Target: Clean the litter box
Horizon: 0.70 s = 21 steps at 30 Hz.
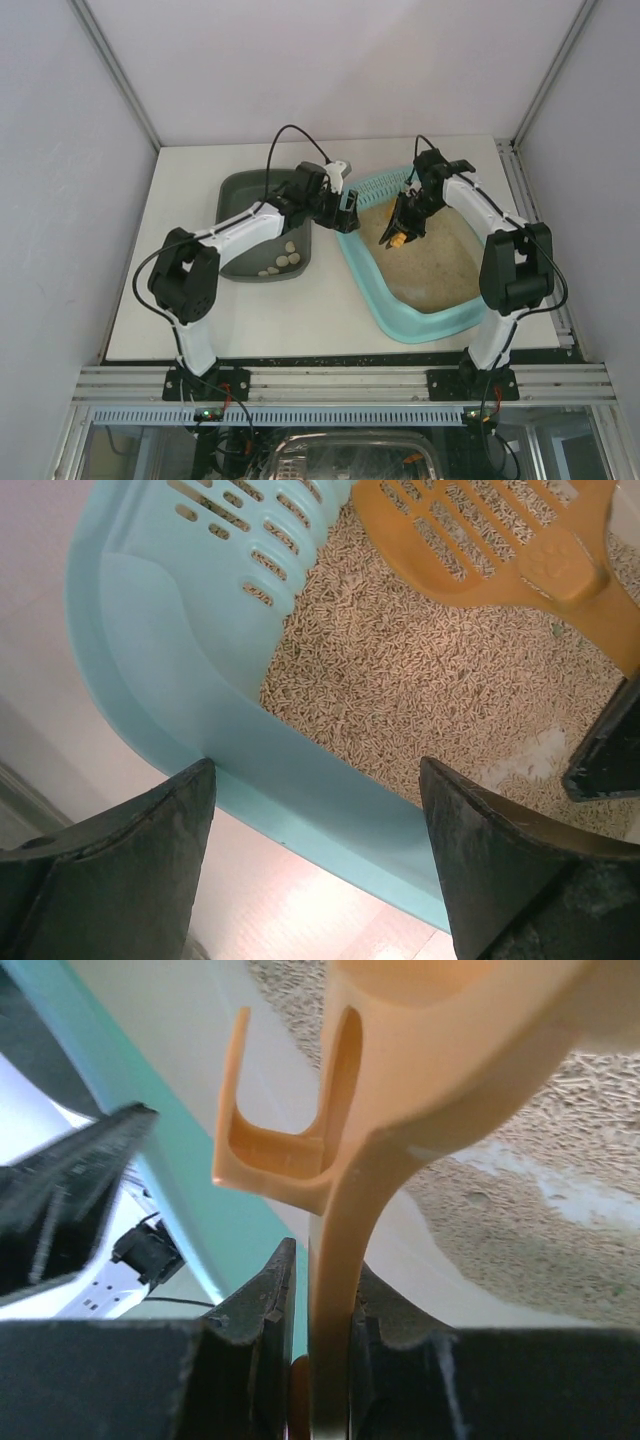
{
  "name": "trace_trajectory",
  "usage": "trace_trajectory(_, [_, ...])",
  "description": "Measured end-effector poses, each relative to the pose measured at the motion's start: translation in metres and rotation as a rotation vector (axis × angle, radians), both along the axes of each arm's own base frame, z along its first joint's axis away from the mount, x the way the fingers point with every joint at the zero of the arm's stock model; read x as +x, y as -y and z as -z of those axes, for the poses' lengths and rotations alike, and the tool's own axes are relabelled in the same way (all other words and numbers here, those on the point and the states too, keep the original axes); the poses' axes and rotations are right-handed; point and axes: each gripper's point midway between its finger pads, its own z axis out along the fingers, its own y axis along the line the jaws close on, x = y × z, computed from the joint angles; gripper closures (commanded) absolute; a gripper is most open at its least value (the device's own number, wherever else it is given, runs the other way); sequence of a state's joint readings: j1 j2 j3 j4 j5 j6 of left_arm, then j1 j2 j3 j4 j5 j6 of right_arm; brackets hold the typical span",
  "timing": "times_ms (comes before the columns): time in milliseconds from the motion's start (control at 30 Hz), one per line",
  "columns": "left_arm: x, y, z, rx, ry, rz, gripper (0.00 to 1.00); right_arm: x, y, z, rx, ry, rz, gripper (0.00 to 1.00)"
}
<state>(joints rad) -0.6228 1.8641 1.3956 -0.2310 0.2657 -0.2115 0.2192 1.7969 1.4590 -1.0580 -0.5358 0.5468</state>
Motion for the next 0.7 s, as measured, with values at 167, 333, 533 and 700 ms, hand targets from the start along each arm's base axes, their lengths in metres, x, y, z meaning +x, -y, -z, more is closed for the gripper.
trace_trajectory(167, [-0.003,0.003,-0.001,-0.025,-0.005,-0.036,0.17,0.014,-0.011,-0.011,0.023,-0.04,0.007,1.0])
trace_trajectory(333, [-0.006,0.005,0.0,-0.044,-0.007,-0.052,0.18,0.028,-0.024,-0.022,0.057,-0.051,0.015,1.0])
trace_trajectory(533, [-0.013,0.009,0.001,-0.054,0.006,-0.092,0.19,0.048,-0.041,0.002,0.06,-0.091,0.025,1.0])
trace_trajectory(700, [-0.022,0.012,-0.001,-0.077,0.008,-0.119,0.16,0.06,-0.039,0.018,0.044,-0.084,0.041,1.0])
